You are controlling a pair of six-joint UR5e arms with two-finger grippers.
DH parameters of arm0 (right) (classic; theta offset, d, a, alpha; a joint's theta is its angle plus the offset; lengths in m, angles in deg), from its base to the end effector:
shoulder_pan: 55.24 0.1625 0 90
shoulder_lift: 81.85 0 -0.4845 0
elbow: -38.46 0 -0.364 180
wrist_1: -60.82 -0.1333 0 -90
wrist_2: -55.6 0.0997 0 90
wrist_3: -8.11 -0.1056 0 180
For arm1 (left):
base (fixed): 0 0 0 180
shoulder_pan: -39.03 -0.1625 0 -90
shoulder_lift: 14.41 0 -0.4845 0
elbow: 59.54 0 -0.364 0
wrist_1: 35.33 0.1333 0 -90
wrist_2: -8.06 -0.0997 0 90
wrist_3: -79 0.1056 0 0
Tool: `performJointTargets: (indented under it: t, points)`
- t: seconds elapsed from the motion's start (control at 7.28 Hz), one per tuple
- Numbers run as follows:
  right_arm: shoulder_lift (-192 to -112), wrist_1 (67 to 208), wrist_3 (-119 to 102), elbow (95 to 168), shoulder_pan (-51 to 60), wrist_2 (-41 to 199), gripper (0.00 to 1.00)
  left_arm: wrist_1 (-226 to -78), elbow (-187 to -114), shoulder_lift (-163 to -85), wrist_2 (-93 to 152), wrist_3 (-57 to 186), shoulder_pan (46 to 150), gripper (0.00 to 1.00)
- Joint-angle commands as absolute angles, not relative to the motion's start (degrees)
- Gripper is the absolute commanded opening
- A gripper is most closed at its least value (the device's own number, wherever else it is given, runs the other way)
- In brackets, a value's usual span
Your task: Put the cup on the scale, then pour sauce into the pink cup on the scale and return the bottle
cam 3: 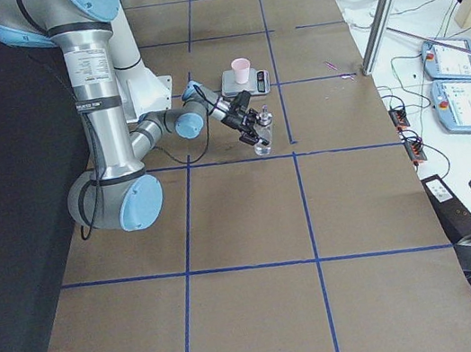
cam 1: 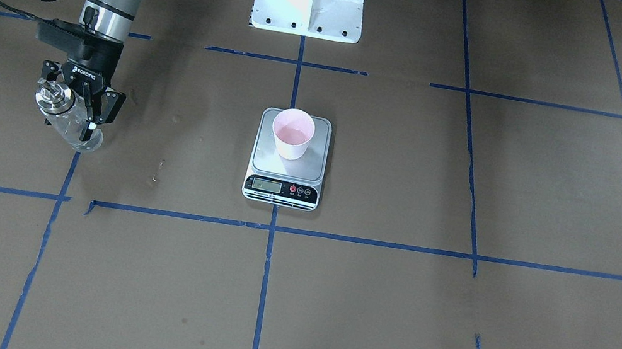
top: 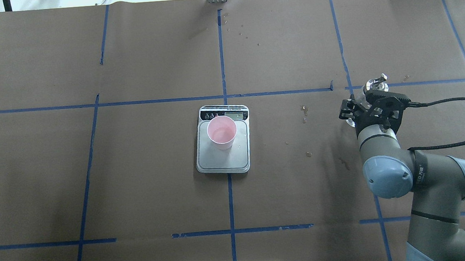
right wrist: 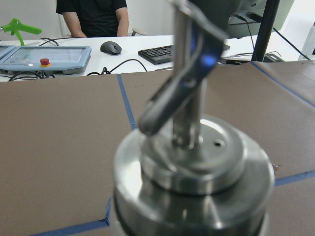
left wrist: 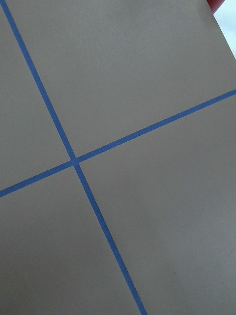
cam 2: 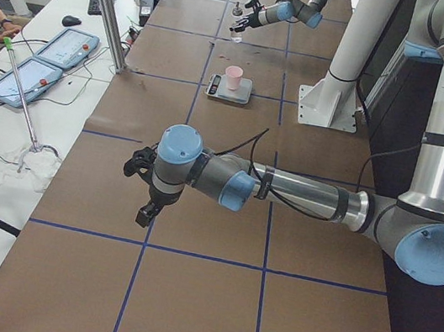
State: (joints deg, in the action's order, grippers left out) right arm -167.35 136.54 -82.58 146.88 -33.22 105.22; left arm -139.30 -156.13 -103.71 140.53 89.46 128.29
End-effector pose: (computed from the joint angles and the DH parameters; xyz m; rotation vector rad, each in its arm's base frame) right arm -0.3891 -0.3750 0.5075 0.7937 -0.4921 0.5962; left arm -0.0558 -0.4772 0.6490 0.3929 0.7056 0.3132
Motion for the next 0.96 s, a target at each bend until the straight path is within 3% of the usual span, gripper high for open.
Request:
performJointTargets:
  t: [0.0,0.82]
  points:
    - [-167.4,136.6,-82.4,146.3,-33.2,107.7,0.0,-139.3,-156.3,-103.7,140.6,89.5,128.3,1.0]
    - [-167.7,136.5,-81.4,146.3,-33.1,109.3,0.02,-139.5,-156.6,-103.9,140.4,89.5,128.3,1.0]
